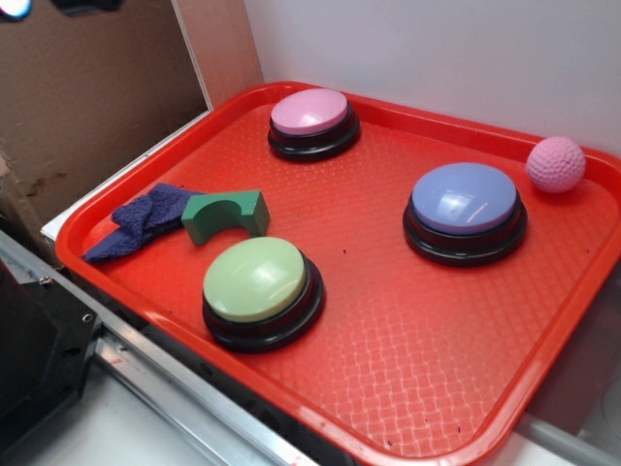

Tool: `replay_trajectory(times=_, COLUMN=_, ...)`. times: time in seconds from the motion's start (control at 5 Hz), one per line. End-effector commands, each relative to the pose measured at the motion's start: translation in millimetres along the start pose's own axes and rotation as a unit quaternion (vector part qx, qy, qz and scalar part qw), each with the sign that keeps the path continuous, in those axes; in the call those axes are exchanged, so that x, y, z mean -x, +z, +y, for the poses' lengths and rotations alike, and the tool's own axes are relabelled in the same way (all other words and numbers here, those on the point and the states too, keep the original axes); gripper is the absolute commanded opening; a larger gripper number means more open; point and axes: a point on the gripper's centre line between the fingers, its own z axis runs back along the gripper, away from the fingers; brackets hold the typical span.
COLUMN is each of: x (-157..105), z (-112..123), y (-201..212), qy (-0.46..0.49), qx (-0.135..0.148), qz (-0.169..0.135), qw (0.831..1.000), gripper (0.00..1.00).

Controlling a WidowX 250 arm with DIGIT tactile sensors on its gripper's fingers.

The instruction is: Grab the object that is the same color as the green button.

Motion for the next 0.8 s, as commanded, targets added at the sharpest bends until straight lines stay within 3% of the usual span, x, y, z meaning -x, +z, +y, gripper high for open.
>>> replay_trajectory(times=0.0, x=-46, z=-3, y=-43, qy=0.237, qx=0.011, qz=-0.007, qw=0.972, gripper=1.0)
replay_trajectory(times=0.4, x=-59, z=-12, y=-104, qy=0.38, qx=0.009, qz=-0.042, qw=0.924, gripper=1.0)
replay_trajectory(times=0.6, x=-55, z=-14, y=-128, qy=0.403, qx=-0.003, qz=-0.041, qw=0.914, gripper=1.0)
